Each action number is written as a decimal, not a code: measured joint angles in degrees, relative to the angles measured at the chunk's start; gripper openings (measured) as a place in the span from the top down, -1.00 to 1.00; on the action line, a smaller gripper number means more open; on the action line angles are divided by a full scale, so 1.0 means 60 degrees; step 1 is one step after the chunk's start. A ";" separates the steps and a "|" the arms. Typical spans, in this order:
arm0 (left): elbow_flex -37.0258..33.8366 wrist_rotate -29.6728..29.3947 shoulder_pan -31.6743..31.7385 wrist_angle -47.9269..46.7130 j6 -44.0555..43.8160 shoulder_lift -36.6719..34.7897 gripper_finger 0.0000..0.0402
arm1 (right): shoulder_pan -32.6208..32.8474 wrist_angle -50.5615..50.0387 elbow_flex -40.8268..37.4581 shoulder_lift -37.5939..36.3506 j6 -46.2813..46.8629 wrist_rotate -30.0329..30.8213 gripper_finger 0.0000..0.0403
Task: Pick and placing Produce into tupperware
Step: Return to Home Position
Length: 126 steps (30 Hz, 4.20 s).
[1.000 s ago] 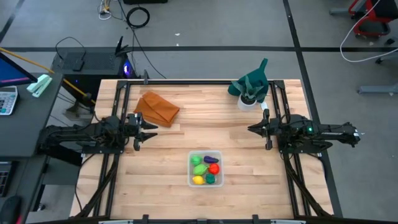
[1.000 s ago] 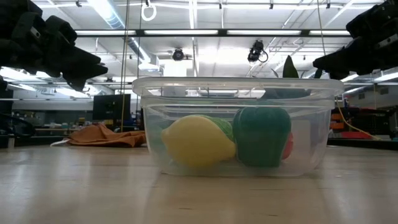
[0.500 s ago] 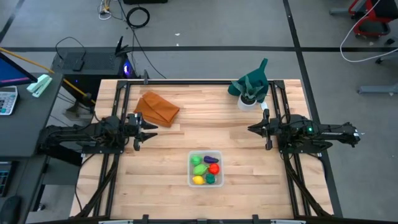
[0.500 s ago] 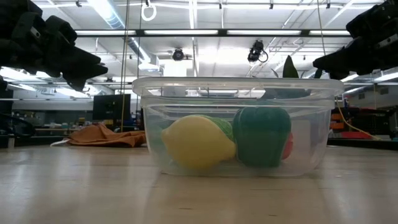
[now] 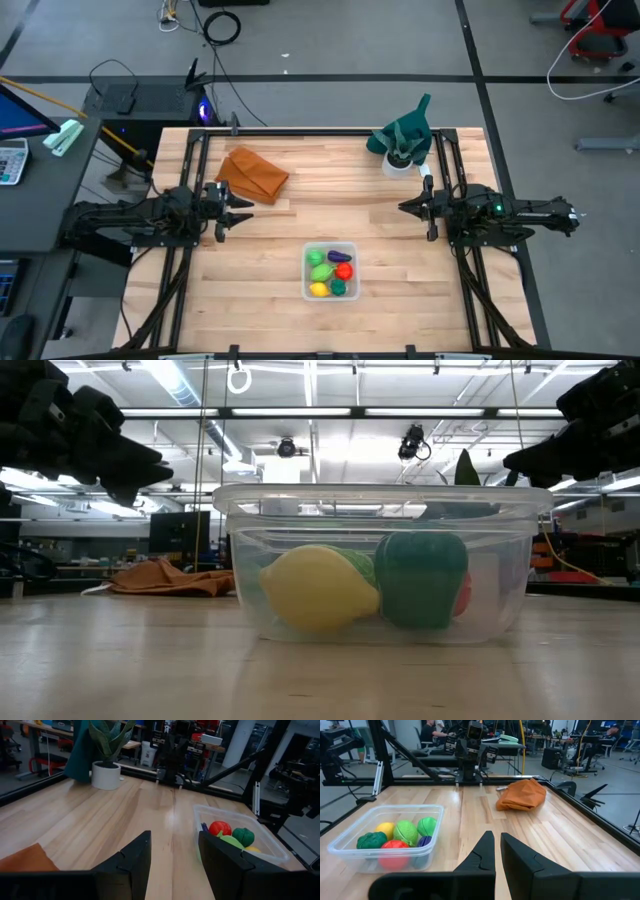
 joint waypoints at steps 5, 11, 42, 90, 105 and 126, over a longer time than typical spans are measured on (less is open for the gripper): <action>0.0000 0.0000 0.0001 -0.0032 -0.0115 0.0004 0.14 | -0.0001 -0.0001 0.0001 0.0000 0.0003 0.0000 1.00; 0.0000 0.0127 -0.0006 -0.0052 0.0107 0.0004 0.15 | -0.0001 -0.0004 -0.0001 0.0000 0.0003 0.0000 1.00; -0.0004 0.0211 -0.0010 -0.0014 0.0347 0.0004 0.55 | 0.0001 -0.0004 -0.0003 0.0000 0.0003 0.0000 1.00; -0.0004 0.0211 -0.0010 -0.0014 0.0346 0.0004 0.61 | 0.0001 -0.0004 -0.0003 0.0000 0.0003 0.0000 1.00; -0.0004 0.0211 -0.0007 -0.0014 0.0352 0.0004 0.55 | 0.0001 -0.0004 -0.0003 0.0000 0.0003 0.0000 1.00; -0.0004 0.0211 -0.0010 -0.0014 0.0348 0.0002 0.55 | -0.0001 -0.0004 -0.0003 0.0000 0.0003 0.0004 1.00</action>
